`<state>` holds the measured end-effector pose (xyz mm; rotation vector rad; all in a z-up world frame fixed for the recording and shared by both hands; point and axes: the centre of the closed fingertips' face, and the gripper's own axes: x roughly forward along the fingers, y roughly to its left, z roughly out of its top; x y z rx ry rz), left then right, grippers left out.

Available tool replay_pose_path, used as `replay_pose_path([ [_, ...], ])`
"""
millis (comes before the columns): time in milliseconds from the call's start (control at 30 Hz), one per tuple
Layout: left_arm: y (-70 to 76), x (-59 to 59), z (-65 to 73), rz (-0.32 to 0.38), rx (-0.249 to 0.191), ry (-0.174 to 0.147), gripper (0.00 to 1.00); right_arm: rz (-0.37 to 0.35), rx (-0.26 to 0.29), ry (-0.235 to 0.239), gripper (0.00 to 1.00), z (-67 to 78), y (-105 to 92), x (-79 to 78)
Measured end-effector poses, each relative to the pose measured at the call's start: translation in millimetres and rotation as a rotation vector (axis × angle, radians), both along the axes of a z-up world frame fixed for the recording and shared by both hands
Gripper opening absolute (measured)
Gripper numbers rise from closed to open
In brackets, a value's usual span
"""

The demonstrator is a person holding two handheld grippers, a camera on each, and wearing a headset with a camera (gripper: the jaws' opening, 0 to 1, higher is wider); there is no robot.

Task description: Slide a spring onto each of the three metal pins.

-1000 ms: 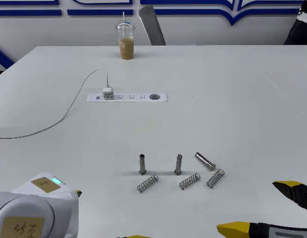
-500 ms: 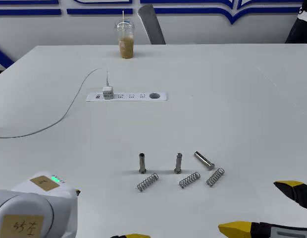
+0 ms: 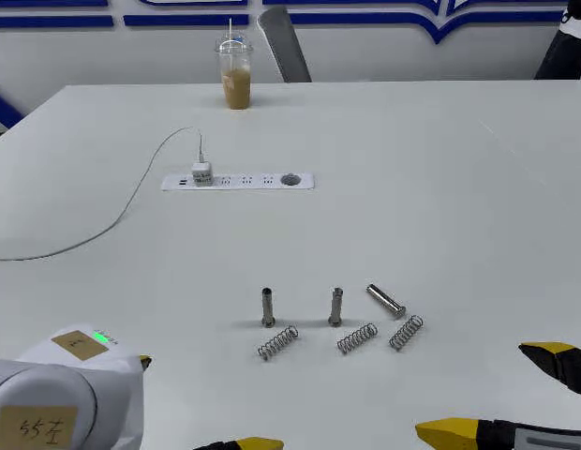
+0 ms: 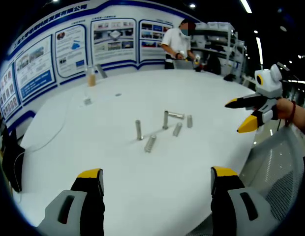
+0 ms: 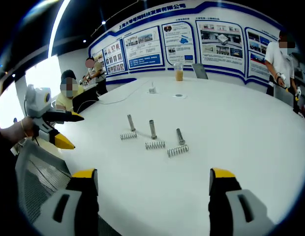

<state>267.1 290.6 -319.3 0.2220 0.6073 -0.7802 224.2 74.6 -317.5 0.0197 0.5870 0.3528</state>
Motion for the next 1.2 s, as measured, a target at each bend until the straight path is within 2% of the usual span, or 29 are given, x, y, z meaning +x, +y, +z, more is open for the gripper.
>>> replay_pose_path([
  [200, -0.4, 0.2, 0.7, 0.006, -0.012, 0.004, 0.91, 0.0, 0.003, 0.0, 0.95, -0.5, 0.7, 0.5],
  [400, -2.0, -0.2, 0.5, 0.006, -0.016, 0.006, 0.91, -0.006, -0.008, 0.005, 0.9, -2.0, -1.3, 5.2],
  [767, -4.4, -0.4, -0.7, 0.006, -0.029, 0.013, 0.89, -0.012, -0.026, -0.009, 0.85, 0.1, -6.4, 24.1],
  [1200, -6.0, 2.0, -2.9, 0.008, -0.036, 0.015, 0.87, 0.014, -0.035, -0.023, 0.8, -0.6, -1.5, 48.3],
])
